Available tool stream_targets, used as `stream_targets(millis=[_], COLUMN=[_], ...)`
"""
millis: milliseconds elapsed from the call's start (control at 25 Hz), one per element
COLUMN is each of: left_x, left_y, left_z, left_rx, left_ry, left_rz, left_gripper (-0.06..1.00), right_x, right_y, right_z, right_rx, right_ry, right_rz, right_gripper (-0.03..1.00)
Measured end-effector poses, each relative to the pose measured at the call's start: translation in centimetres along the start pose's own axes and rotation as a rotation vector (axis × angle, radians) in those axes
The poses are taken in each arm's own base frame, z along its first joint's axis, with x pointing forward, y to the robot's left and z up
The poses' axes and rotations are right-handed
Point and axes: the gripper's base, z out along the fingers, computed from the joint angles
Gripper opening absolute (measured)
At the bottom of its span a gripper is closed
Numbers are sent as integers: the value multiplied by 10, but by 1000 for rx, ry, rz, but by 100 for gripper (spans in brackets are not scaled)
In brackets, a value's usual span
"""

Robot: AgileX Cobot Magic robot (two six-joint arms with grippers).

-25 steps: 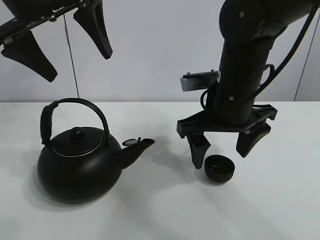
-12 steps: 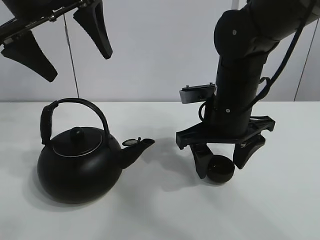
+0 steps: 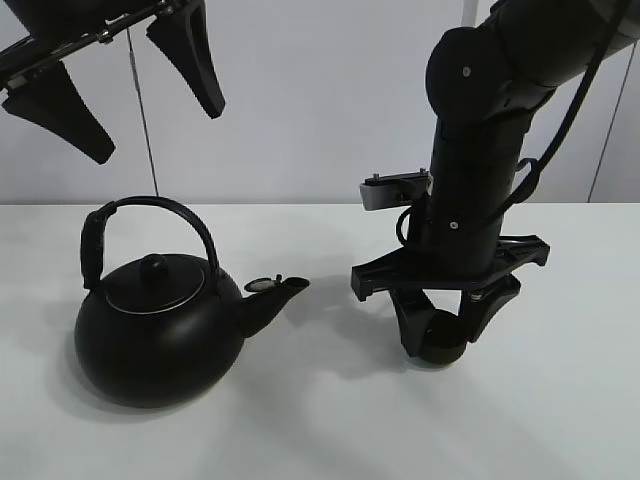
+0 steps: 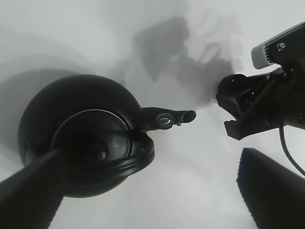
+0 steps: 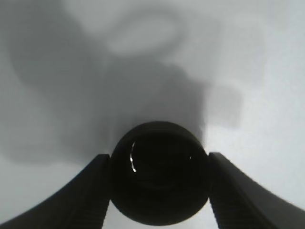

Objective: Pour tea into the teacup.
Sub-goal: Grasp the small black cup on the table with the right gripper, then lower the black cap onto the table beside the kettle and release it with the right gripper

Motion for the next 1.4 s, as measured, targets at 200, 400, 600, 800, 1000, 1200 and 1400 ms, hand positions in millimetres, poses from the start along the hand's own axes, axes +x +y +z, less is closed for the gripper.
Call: stream_targets(millis=[200,400,600,800,1000,1200,1400], left_x=[0,0,0,0,0,0,0], left_y=[0,0,0,0,0,0,0], left_z=[0,0,0,0,0,0,0], left_rx=[0,0,0,0,0,0,0], left_ry=[0,0,0,0,0,-2,-3], left_rz=[0,0,0,0,0,0,0], left_gripper=[70,70,70,70,70,70,70], right_x=[0,-1,-7,-14,-15,-14,-15], right_y=[0,0,1,6,9,32,41], right_z=[-1,-19,-41,-51,-49,-35,-19], right_rx=[-2,-18,-41,-88,-93,-96,-92], right_ry=[-3,-48,-90,-106,-109,-94,-88], right_rz=[2,13,20,6,-10,-70,-95], right_gripper=[40,40,40,40,40,40,40])
